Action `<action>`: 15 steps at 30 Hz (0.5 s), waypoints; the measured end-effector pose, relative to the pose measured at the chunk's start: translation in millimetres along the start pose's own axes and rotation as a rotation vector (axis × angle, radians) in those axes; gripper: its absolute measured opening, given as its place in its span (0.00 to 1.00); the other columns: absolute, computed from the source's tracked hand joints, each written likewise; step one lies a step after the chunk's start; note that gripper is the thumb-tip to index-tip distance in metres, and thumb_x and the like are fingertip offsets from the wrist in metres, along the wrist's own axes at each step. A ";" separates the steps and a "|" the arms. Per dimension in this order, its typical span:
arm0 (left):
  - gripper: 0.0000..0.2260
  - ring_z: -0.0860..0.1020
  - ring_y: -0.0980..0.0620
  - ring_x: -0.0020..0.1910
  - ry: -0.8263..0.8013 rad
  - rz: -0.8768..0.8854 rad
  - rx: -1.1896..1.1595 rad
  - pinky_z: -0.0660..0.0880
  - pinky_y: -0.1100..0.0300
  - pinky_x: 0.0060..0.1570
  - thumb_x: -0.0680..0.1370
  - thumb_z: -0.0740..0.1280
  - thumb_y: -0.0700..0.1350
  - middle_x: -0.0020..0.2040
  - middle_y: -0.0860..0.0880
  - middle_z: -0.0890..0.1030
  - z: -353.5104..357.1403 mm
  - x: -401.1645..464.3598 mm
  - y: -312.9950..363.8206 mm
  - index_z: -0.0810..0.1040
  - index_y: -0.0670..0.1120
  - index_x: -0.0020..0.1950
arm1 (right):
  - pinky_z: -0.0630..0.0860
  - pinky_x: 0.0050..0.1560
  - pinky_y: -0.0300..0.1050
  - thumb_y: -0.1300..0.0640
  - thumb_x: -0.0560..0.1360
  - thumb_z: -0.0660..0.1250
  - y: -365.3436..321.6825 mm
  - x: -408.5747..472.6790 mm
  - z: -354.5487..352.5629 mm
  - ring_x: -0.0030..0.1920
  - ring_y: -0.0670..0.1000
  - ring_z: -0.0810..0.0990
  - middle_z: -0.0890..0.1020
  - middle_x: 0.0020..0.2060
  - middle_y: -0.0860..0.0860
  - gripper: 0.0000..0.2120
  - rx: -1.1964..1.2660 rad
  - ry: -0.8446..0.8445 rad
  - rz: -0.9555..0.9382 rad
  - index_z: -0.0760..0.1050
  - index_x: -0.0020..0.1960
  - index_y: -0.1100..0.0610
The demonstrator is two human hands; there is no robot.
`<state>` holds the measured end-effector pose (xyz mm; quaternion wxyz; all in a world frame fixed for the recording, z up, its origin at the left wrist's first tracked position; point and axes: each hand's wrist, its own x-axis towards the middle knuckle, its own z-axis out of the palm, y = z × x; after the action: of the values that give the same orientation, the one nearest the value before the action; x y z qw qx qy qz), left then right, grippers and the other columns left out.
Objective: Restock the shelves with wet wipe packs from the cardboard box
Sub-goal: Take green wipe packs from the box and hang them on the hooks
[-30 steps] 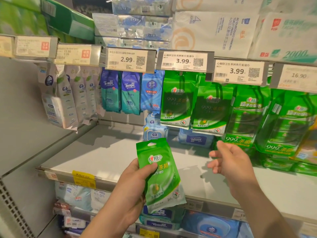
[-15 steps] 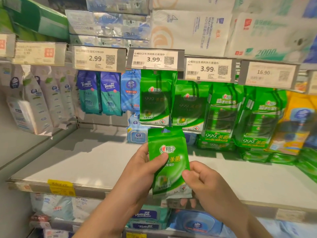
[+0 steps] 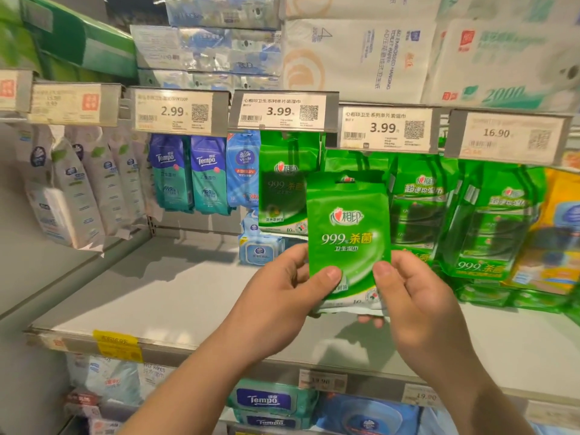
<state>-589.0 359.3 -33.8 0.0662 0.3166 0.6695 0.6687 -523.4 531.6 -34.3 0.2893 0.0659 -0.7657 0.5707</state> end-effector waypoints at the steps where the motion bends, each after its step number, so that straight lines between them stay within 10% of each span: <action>1: 0.14 0.80 0.45 0.45 -0.004 0.026 0.008 0.75 0.54 0.42 0.80 0.68 0.50 0.56 0.50 0.87 0.5 3.1 3.5 0.79 0.52 0.66 | 0.77 0.31 0.35 0.46 0.82 0.62 -0.7 2.7 -1.4 0.34 0.53 0.81 0.82 0.34 0.53 0.14 -0.030 0.021 -0.025 0.78 0.46 0.54; 6: 0.13 0.78 0.28 0.50 -0.033 0.125 0.012 0.77 0.41 0.44 0.80 0.68 0.54 0.57 0.43 0.85 3.1 15.9 16.2 0.79 0.57 0.64 | 0.72 0.30 0.29 0.44 0.82 0.62 -6.7 12.8 -8.0 0.32 0.46 0.78 0.82 0.33 0.47 0.14 -0.083 0.112 -0.131 0.79 0.46 0.52; 15: 0.10 0.79 0.56 0.35 0.039 0.145 0.018 0.73 0.65 0.34 0.83 0.67 0.47 0.47 0.52 0.87 14.2 30.8 12.0 0.78 0.48 0.63 | 0.73 0.30 0.32 0.45 0.82 0.61 0.0 28.2 -14.8 0.30 0.43 0.75 0.79 0.30 0.46 0.14 0.015 0.094 -0.137 0.79 0.47 0.53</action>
<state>-602.1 386.1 -13.6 0.0016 0.3519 0.6520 0.6716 -541.2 551.6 -17.0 0.3627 0.0933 -0.7407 0.5578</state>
